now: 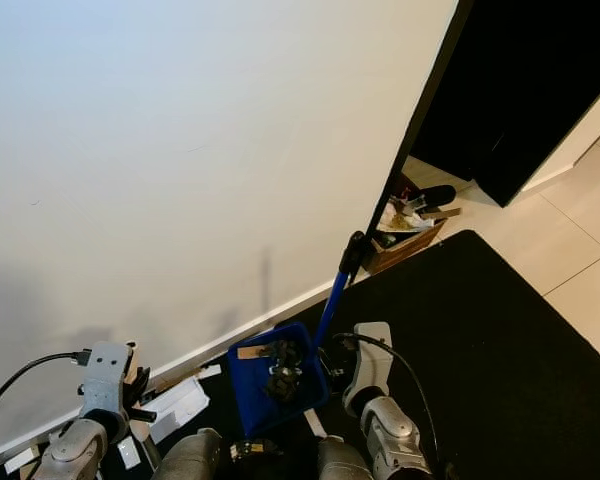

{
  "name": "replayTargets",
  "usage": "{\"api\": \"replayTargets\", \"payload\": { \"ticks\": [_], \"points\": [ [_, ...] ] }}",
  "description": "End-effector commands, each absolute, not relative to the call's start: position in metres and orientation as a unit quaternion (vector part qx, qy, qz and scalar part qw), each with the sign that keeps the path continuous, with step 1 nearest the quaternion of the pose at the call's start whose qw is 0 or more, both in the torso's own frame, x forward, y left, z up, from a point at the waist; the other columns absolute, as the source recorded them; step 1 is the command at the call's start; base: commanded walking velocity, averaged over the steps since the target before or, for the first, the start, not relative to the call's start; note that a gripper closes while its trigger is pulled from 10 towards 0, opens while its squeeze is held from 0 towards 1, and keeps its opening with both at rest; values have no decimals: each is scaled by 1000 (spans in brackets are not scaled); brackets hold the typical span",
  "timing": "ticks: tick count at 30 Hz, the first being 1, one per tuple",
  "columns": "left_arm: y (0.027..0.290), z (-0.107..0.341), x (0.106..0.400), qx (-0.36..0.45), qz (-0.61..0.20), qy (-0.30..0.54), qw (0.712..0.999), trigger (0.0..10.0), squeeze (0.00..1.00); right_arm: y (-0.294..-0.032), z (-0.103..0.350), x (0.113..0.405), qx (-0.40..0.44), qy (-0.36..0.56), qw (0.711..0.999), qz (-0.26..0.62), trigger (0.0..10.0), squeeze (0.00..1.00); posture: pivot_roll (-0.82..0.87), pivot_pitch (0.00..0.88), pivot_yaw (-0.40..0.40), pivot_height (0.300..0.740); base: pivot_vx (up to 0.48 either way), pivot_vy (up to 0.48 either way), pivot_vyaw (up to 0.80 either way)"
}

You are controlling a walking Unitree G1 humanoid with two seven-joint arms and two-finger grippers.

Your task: Sweep floor

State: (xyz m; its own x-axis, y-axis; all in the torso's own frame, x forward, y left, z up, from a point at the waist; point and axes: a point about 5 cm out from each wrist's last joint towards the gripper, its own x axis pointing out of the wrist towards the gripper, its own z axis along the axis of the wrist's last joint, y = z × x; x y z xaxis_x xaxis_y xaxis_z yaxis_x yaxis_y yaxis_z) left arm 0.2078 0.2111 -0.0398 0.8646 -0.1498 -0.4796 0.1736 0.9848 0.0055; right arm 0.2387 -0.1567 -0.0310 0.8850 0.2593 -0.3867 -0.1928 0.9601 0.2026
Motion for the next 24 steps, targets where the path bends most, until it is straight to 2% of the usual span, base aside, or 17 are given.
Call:
{"api": "replayTargets", "payload": {
  "ticks": [1,24],
  "points": [
    [198,-46,202,8,-99,256,962,10000,0,-161,-35,234,80,219,966,111,10000,0,72,142,-17,740,0,0,0],
    [198,-45,202,8,-98,256,962,10000,0,-160,-34,234,80,220,966,110,10000,0,73,142,-18,740,0,0,0]
  ]
}}
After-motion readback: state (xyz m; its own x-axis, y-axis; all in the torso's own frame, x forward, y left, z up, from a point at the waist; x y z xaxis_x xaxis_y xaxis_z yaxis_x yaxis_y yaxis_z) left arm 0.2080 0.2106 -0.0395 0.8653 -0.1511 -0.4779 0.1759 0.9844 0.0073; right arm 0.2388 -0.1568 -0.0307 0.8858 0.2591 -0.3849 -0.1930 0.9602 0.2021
